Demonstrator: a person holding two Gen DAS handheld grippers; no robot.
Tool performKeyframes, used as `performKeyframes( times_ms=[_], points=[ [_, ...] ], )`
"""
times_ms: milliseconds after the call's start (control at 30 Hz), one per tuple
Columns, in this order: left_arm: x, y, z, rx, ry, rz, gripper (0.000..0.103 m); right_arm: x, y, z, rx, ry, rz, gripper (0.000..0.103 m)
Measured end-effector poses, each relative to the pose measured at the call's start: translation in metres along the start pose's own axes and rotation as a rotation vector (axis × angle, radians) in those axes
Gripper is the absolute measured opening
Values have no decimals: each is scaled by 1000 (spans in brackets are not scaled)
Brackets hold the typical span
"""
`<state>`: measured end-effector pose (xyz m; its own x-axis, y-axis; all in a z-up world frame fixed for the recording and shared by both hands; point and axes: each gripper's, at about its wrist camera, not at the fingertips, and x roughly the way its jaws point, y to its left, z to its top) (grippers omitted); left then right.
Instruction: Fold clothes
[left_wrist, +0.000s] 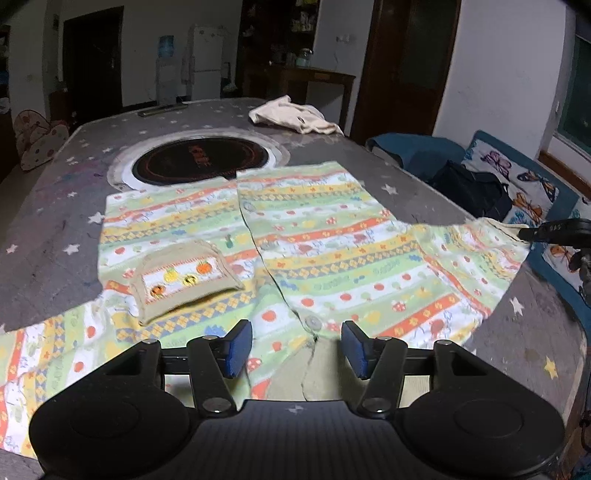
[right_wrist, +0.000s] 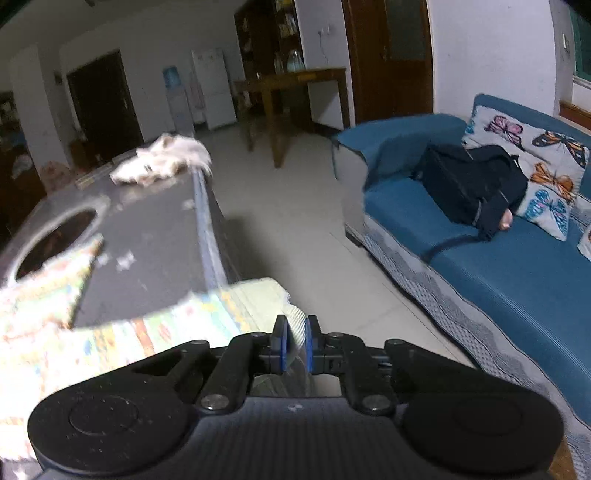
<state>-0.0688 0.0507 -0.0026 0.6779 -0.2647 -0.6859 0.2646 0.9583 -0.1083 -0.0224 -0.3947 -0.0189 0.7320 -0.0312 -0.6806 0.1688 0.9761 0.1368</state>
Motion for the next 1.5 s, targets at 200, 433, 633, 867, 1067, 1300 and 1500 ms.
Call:
performKeyframes(
  times_ms=[200,433,633,867,1067,1300,1500],
  points=[
    [2,-6,-7,20,18,-14,62,-8,13,7,-33,-54,-25,22],
    [0,-12,-11,27,14,-27,67,-10,72,7,-206,-31,156,44],
    [-14,2,-8,-21,-19,-38,67,7,114,-4,-301,57,234,50],
    [-24,51,0,-156,-69,62,63,8,126,-5,-324,66,256,56],
    [-13,94,7,-272,-86,126,53,9,126,-10,-337,73,258,58],
    [-11,119,4,-355,-75,158,50,-2,114,-4,-309,44,247,58],
    [-21,91,15,-273,-102,121,53,-10,75,1,-224,4,133,58]
  ],
)
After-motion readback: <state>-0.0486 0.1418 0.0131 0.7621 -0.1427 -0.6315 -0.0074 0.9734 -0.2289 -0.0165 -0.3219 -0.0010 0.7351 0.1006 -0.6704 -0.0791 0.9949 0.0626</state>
